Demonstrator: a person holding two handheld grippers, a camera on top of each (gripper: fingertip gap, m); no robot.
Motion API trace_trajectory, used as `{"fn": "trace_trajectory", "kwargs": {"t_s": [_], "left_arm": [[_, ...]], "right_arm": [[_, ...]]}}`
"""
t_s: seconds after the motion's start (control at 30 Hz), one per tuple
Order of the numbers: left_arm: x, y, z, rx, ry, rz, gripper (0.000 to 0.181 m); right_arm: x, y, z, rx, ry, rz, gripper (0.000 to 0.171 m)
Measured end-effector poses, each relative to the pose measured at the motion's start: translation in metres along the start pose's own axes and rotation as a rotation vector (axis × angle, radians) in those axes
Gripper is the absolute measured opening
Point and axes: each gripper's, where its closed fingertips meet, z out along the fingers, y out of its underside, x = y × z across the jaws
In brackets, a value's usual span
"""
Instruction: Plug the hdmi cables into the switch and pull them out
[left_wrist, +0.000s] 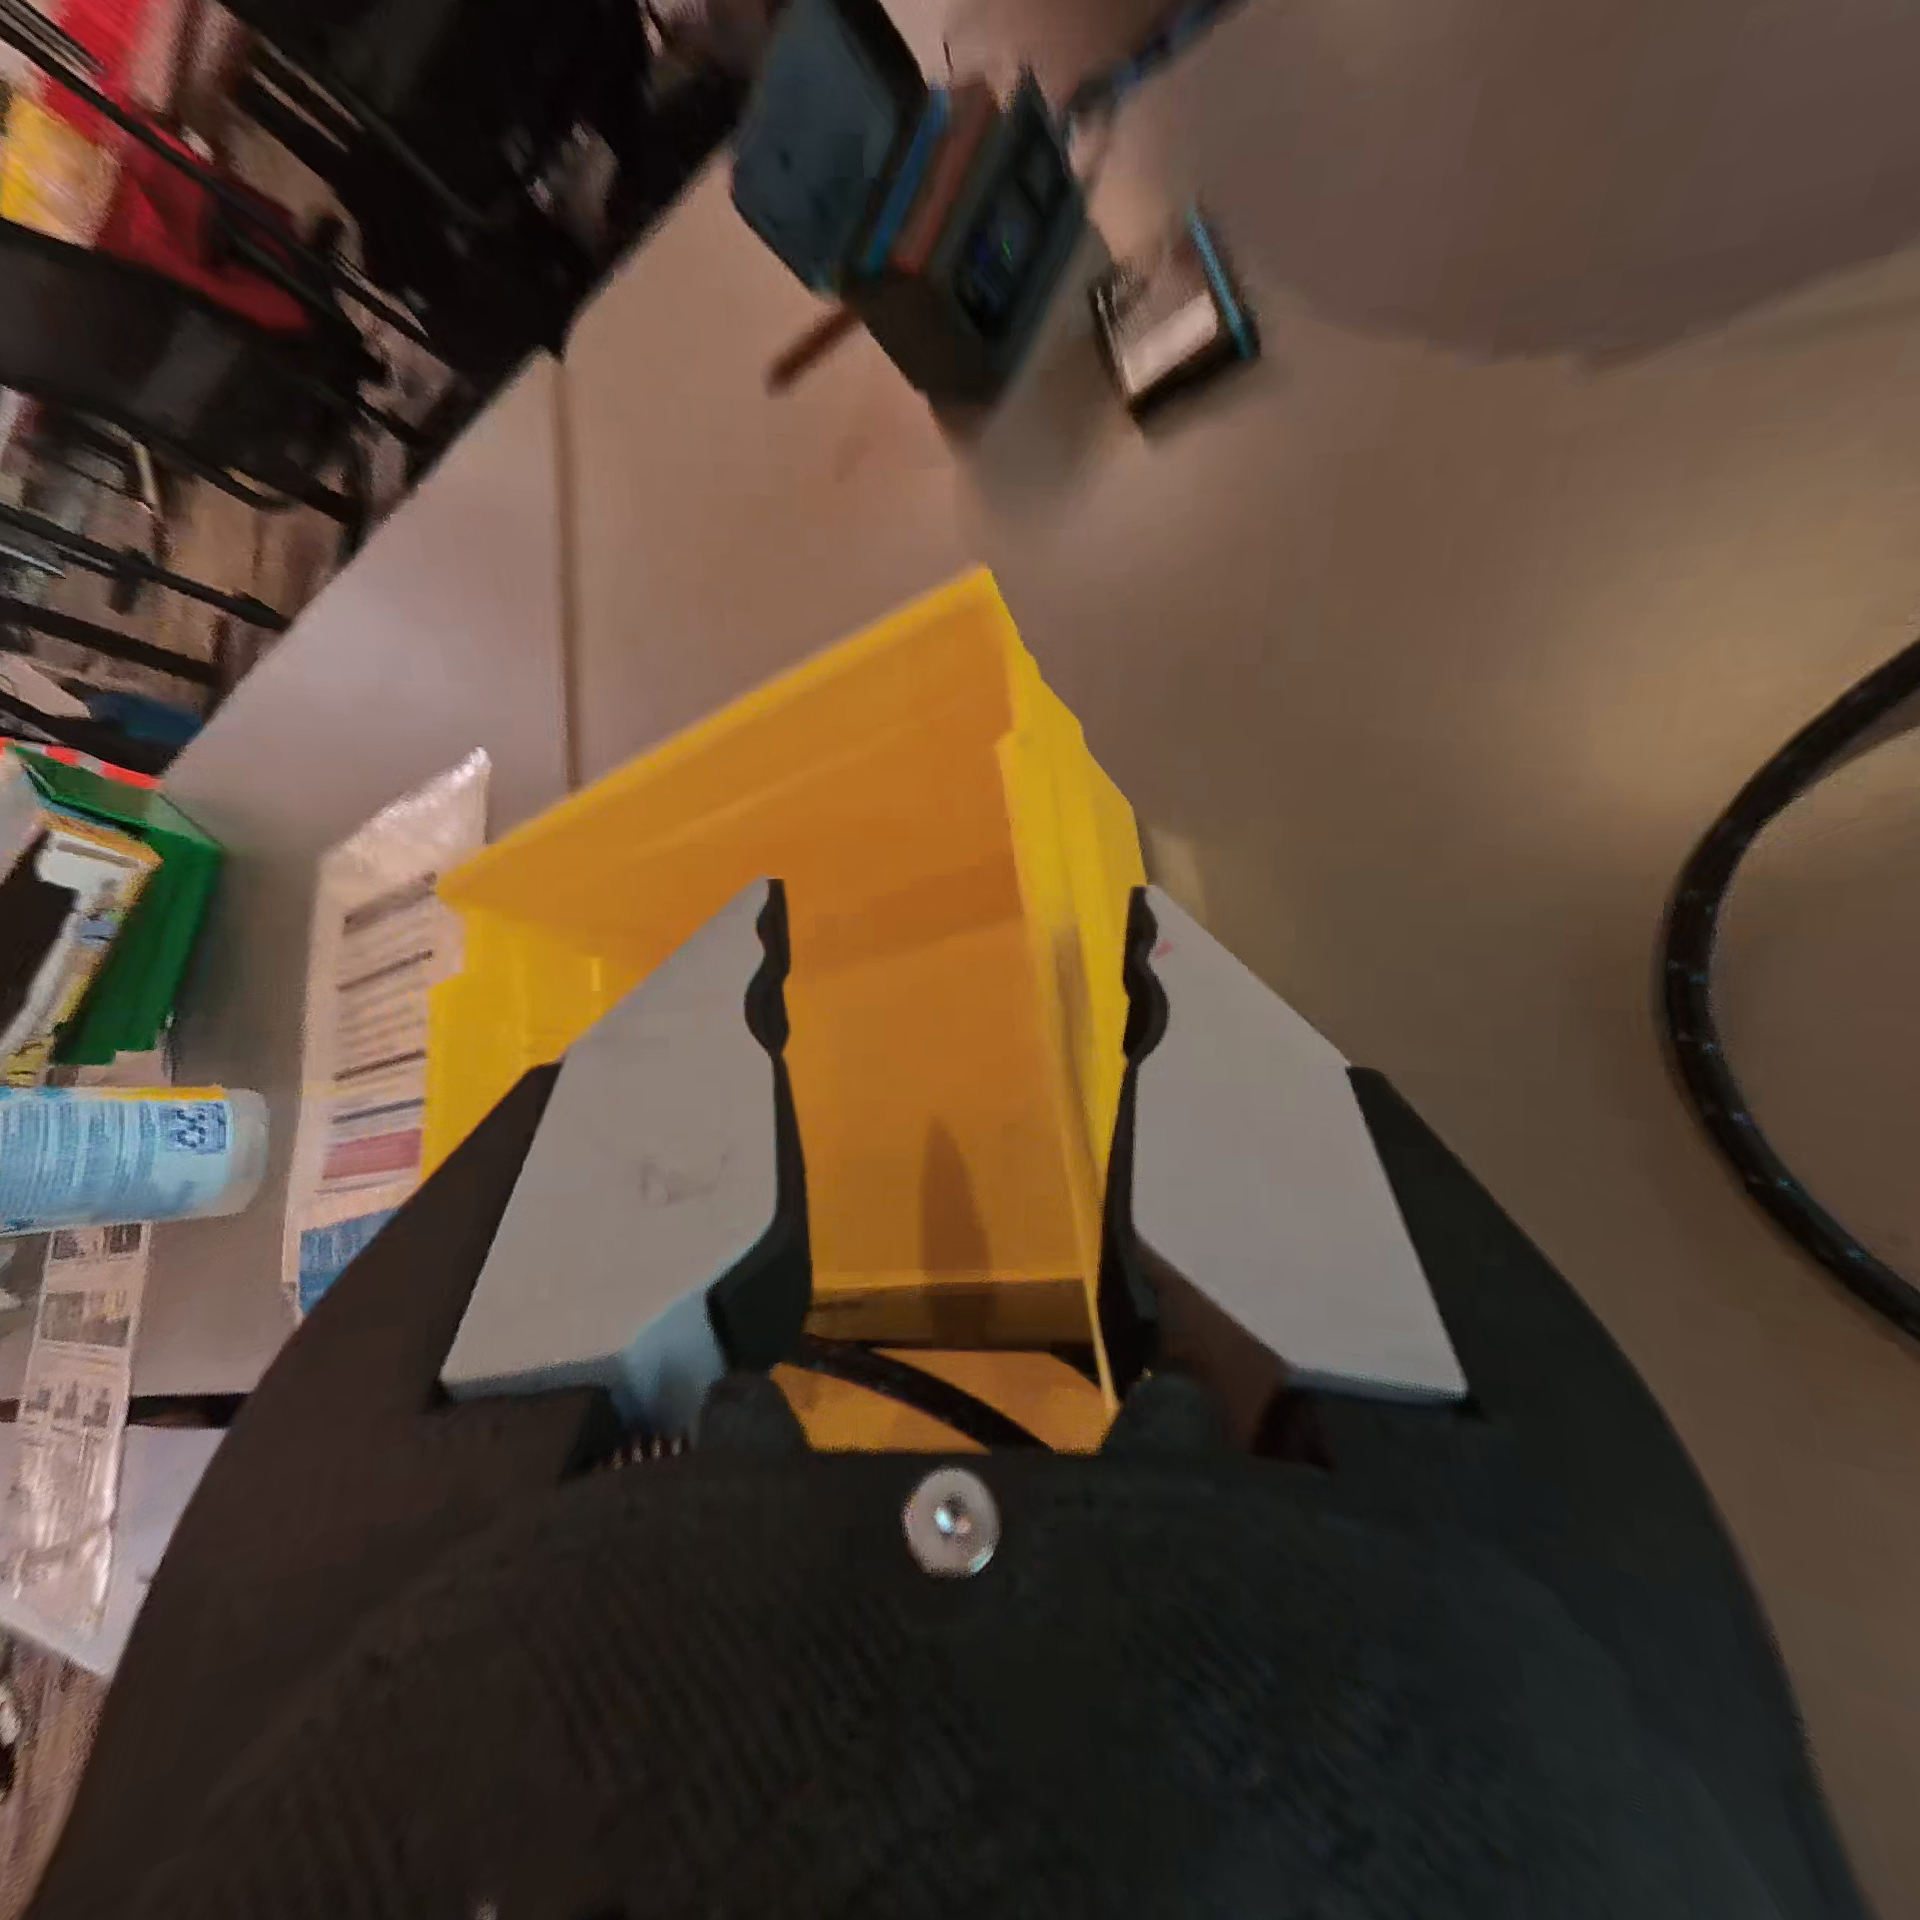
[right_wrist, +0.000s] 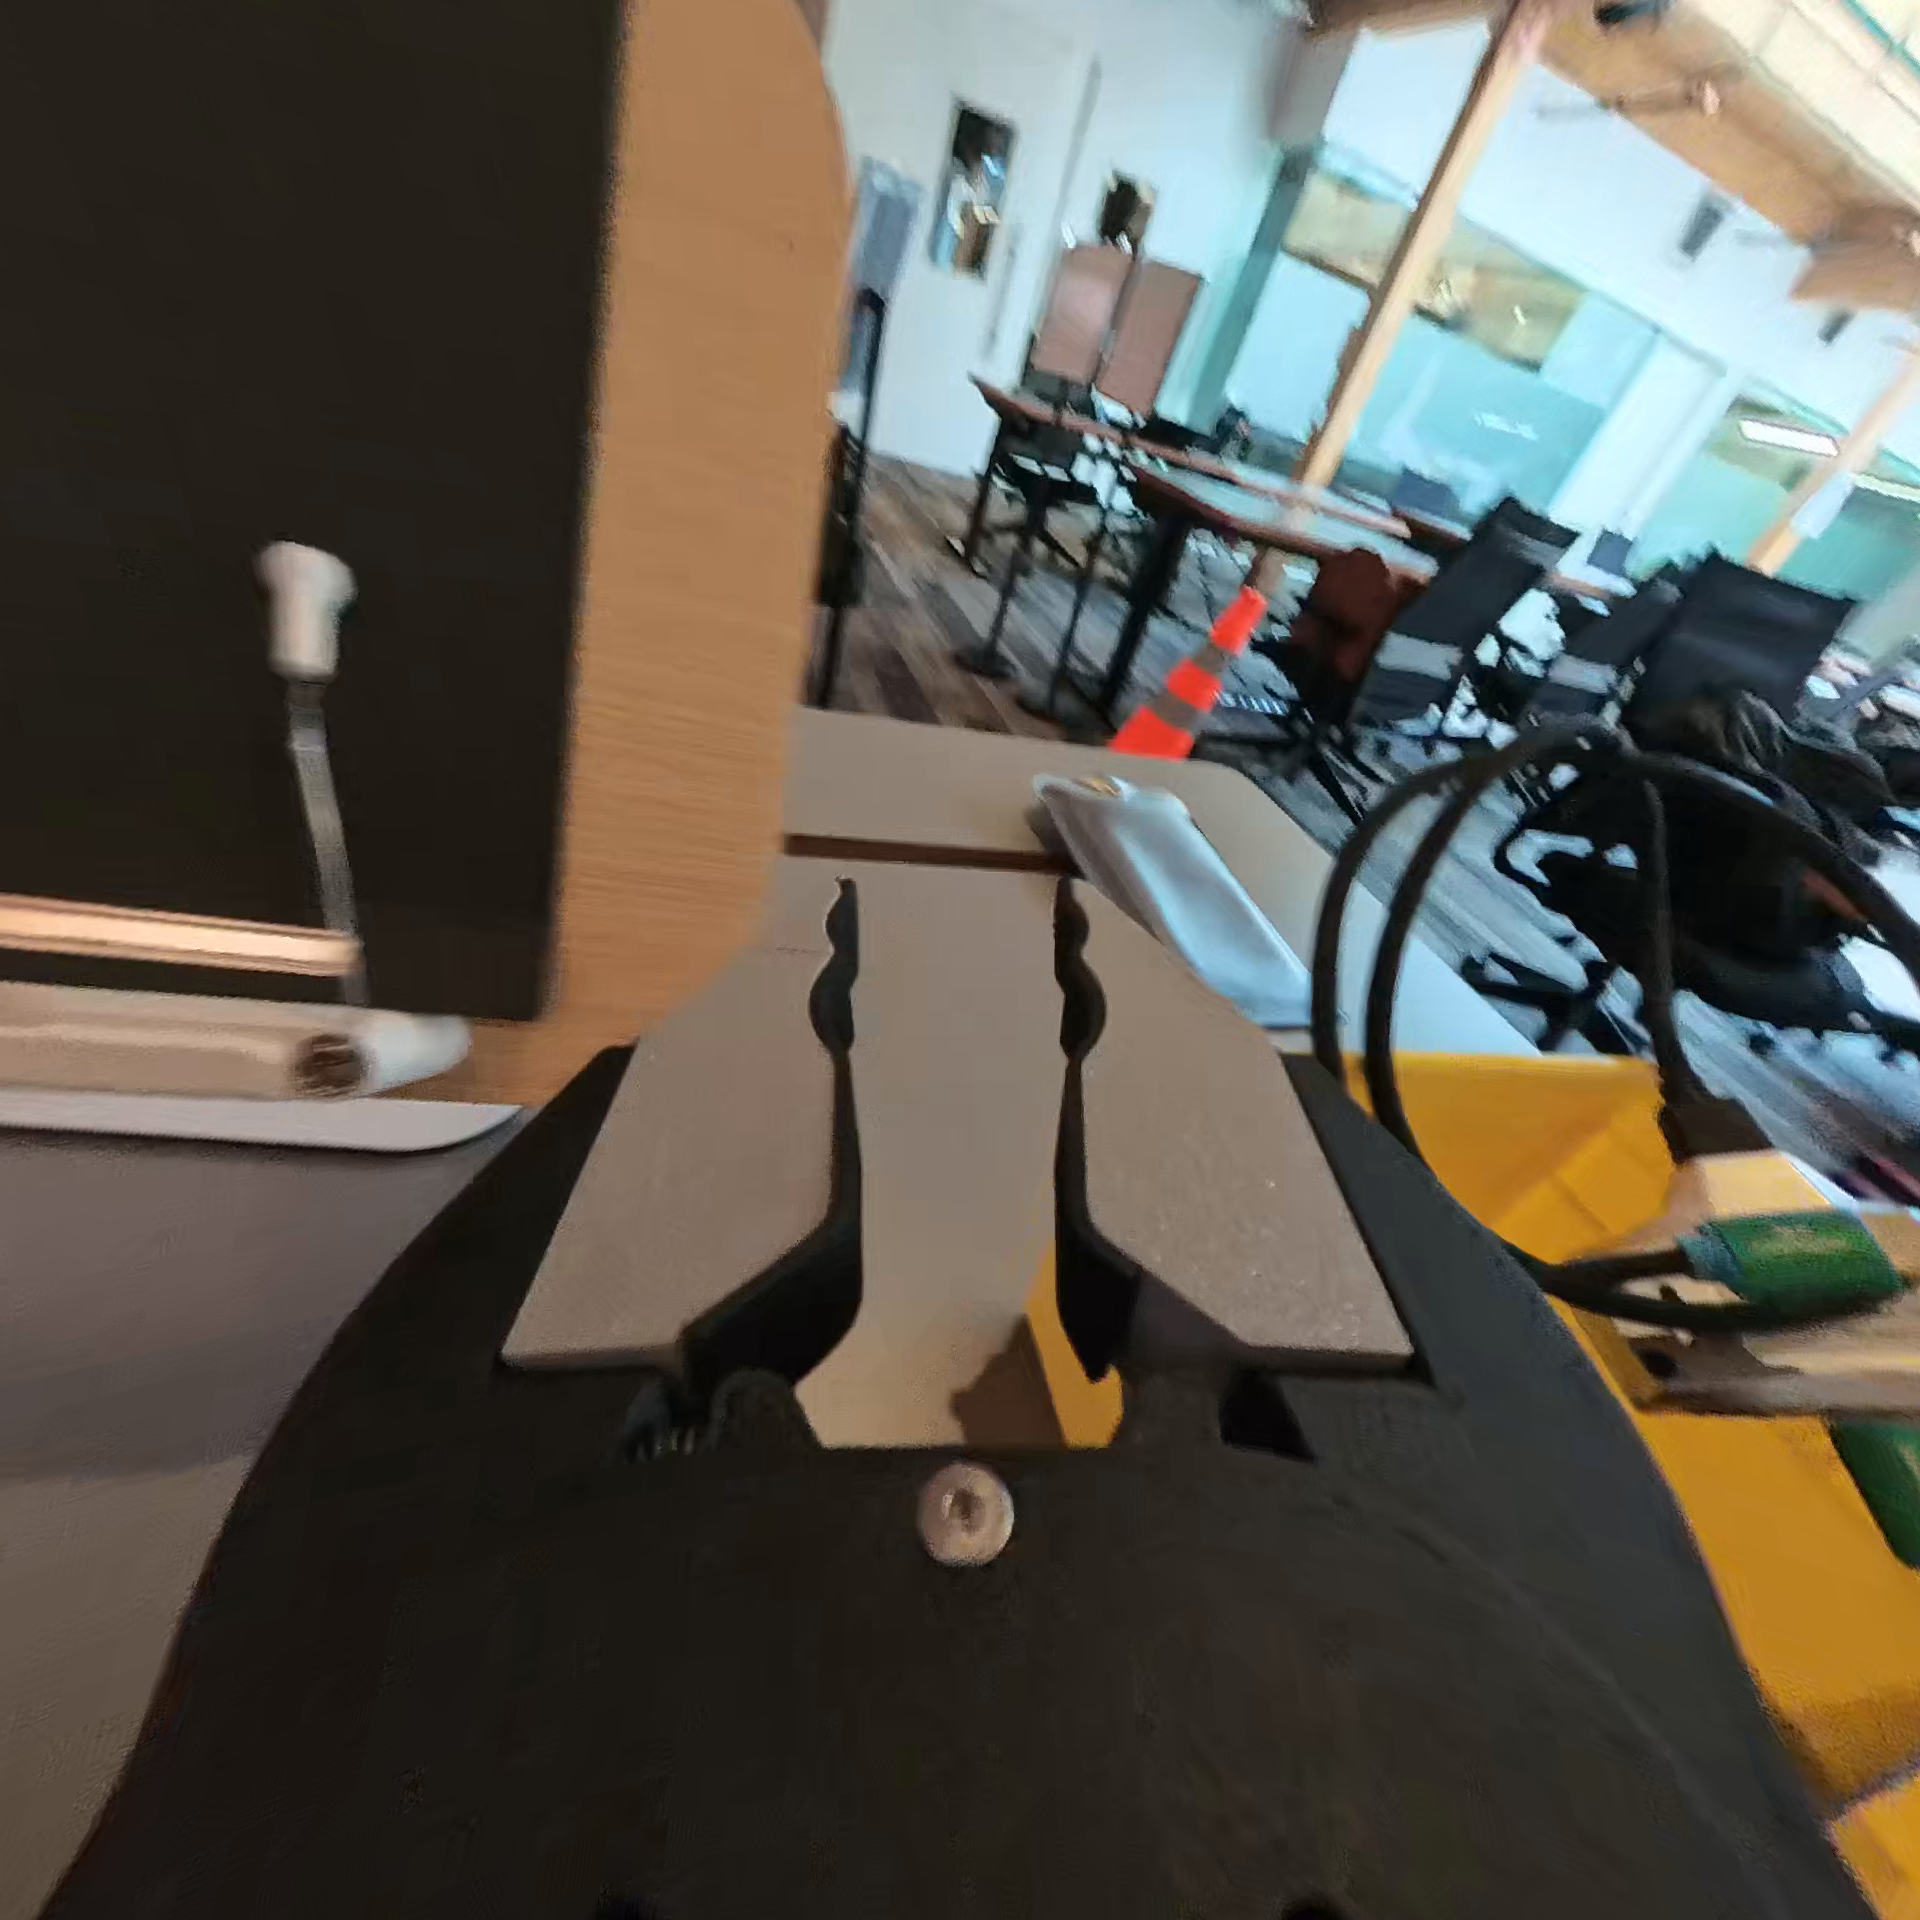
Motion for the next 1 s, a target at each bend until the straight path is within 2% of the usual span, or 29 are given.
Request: {"fn": "trace_trajectory", "kwargs": {"t_s": [0.03, 0.07, 0.1, 0.17, 0.23, 0.37, 0.5, 0.57, 0.63, 0.73, 0.8, 0.87, 1.0], "left_arm": [[0.001, -0.007, -0.008, 0.034, 0.006, -0.012, 0.066], [0.006, -0.014, -0.016, 0.06, 0.033, -0.026, 0.067], [0.013, -0.02, -0.025, 0.087, 0.065, -0.035, 0.069], [0.033, -0.035, -0.045, 0.155, 0.126, -0.024, 0.068], [0.059, -0.051, -0.065, 0.24, 0.188, 0.001, 0.063], [0.134, -0.073, -0.082, 0.382, 0.366, 0.089, 0.061], [0.193, -0.069, -0.059, 0.323, 0.585, 0.06, 0.068], [0.201, -0.074, -0.044, 0.321, 0.619, 0.014, 0.069], [0.195, -0.093, -0.031, 0.394, 0.571, -0.062, 0.064], [0.194, -0.117, -0.024, 0.51, 0.591, -0.176, 0.055], [0.2, -0.109, -0.015, 0.461, 0.623, -0.138, 0.055], [0.194, -0.097, -0.005, 0.389, 0.582, -0.103, 0.058], [0.202, -0.095, -0.008, 0.395, 0.606, -0.095, 0.054]], "right_arm": [[-0.011, -0.005, -0.005, 0.033, -0.034, -0.015, 0.043], [-0.024, -0.008, -0.01, 0.058, -0.071, -0.053, 0.054], [-0.035, -0.01, -0.014, 0.079, -0.09, -0.098, 0.055], [-0.049, -0.016, -0.021, 0.145, -0.087, -0.163, 0.039], [-0.066, -0.021, -0.028, 0.198, -0.152, -0.179, 0.037], [-0.113, -0.012, -0.042, 0.154, -0.431, -0.116, 0.034], [-0.169, 0.013, -0.063, -0.032, -0.822, 0.022, 0.038], [-0.187, 0.023, -0.073, -0.095, -0.938, 0.025, 0.04], [-0.202, 0.028, -0.084, -0.126, -1.028, 0.007, 0.044], [-0.22, 0.025, -0.104, -0.132, -1.138, 0.038, 0.046], [-0.231, 0.027, -0.116, -0.142, -1.205, 0.032, 0.028], [-0.238, 0.035, -0.12, -0.172, -1.226, 0.009, 0.026], [-0.256, 0.043, -0.135, -0.28, -1.352, 0.083, 0.027]]}}
